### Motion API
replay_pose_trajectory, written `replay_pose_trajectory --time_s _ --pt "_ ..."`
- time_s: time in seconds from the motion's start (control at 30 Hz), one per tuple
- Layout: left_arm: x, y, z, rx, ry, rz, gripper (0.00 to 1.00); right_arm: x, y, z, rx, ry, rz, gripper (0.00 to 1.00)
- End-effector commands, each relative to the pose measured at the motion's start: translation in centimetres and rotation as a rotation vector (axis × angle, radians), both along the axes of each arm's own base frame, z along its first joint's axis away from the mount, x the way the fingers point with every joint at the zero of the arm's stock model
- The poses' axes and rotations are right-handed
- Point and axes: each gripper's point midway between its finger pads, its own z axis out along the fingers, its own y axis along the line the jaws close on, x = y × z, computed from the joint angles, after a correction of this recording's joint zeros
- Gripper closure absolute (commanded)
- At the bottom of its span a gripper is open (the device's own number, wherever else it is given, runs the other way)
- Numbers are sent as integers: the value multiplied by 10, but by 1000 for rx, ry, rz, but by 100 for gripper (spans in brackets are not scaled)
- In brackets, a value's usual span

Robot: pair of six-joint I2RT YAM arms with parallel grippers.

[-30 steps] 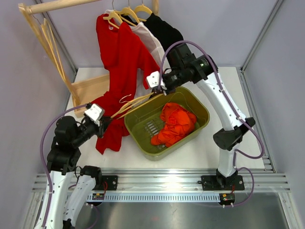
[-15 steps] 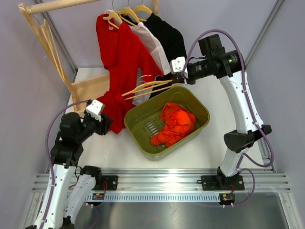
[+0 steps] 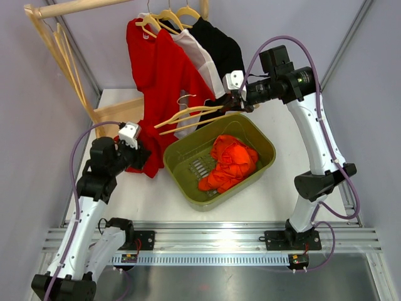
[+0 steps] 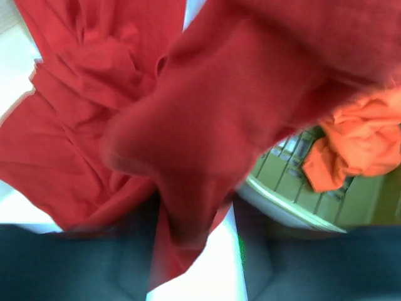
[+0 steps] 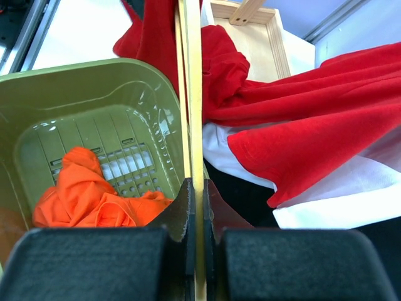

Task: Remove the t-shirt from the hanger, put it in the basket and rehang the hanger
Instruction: Remove the tshirt from the hanger

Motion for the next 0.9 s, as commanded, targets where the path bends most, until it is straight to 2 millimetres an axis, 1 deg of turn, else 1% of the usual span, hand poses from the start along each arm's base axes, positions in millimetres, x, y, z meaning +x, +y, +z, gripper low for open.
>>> replay_pose_trajectory --time_s 0.0,0.03,0.07,0.1,0.13,0.17,0.2,0.27,0.3,0.33,0.37,0.4,0.43,0.47,0.53,0.63,0.7,0.77,0.87 --pt "13 8 24 -5 -72 65 86 -4 5 33 87 -64 4 100" --pt "13 16 28 6 -90 107 95 -1 4 32 81 -57 -13 100" --pt "13 22 29 11 -97 142 100 4 3 30 72 -60 -31 100" --pt "14 36 29 28 -101 219 100 6 1 30 71 -59 -41 100" --pt "12 44 33 34 -120 258 100 9 -2 29 70 -50 -57 100" --pt "11 53 32 46 -123 298 100 12 -4 29 69 -56 -69 100" --pt "10 68 32 35 -113 392 100 15 -6 29 68 -56 -79 100" --pt "6 84 35 29 -118 481 100 20 -12 28 65 -59 -98 100" --pt "4 96 37 13 -119 552 100 21 -14 28 65 -61 -100 100" --pt "3 101 38 6 -119 578 100 23 -17 27 61 -63 -106 100" --pt "2 105 39 -1 -116 602 100 23 -18 22 49 -52 -104 100" --pt "2 104 41 -18 -118 599 100 23 -20 20 42 -50 -105 100" --pt "2 108 40 -24 -112 619 100 24 -21 19 34 -58 -103 100" --pt "3 109 38 -27 -98 624 100 23 -23 14 20 -37 -107 100" --pt "5 110 34 -37 -80 631 100 23 -23 9 10 -27 -106 100" --pt "6 109 27 -44 -56 631 100 23 -25 7 2 -26 -114 100" --pt "5 118 23 -34 -46 677 100 25 -27 7 -6 -33 -131 100" --pt "2 128 24 -32 -53 723 100 29 -32 3 -30 -35 -157 100" --pt "1 131 31 -50 -73 736 100 29 -38 0 -43 -30 -164 100"
